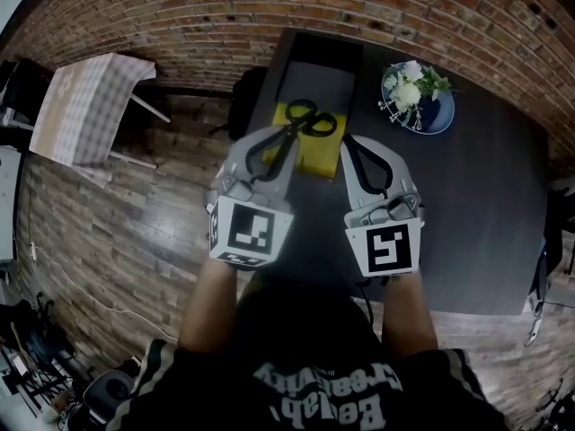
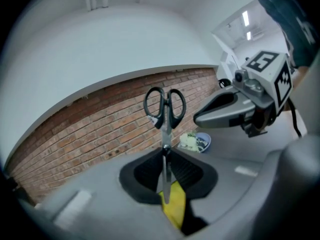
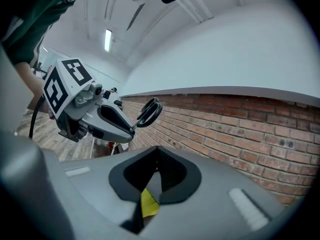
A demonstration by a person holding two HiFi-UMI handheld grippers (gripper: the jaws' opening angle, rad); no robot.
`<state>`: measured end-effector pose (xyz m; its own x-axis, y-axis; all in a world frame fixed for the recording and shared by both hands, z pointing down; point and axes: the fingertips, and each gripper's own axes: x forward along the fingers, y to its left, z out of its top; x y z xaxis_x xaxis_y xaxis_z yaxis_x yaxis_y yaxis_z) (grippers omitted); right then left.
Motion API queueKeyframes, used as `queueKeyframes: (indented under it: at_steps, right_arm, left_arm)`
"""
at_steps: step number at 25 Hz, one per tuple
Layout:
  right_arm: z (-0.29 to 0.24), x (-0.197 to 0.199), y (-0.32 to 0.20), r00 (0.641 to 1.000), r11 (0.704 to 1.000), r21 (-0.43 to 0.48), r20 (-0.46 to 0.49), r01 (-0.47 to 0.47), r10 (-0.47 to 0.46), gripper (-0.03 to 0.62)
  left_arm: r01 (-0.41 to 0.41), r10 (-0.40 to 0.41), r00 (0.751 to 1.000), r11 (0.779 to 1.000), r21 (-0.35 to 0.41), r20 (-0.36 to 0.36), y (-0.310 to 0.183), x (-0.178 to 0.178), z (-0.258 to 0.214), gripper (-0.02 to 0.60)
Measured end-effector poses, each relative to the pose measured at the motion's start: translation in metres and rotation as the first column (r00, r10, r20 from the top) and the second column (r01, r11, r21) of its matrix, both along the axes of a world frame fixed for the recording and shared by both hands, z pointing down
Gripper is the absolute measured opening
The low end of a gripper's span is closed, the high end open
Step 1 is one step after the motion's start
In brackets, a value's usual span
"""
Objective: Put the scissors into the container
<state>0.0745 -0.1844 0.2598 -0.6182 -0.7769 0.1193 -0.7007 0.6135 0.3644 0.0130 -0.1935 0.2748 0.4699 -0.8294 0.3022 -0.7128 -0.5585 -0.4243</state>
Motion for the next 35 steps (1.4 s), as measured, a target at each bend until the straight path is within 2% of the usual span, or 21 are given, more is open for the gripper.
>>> queueKeyframes:
  at_steps: [11, 17, 35]
  right_arm:
    - [0.024, -0.017, -0.019, 1.000, 0.999, -0.048, -0.026, -0.002, 0.000, 0.006]
    - [0.041, -0.021, -0.032, 0.999, 0.996, -0.084, -0.032, -0.016, 0.013, 0.006]
    - [0.083, -0.025, -0.057, 0.997, 0.984, -0.166, -0.057, -0.067, 0.059, 0.008]
  left_arm:
    - [0.005, -0.009, 0.999, 0.996, -0.089, -0.044, -0.026, -0.013, 0.034, 0.051]
    - [0.001, -0.005, 1.000, 0.989, -0.147, -0.026, -0.038, -0.018, 0.062, 0.051]
    - [-0.037, 0.032, 0.999, 0.951, -0.308, -0.021, -0.064, -0.019, 0.136, 0.051]
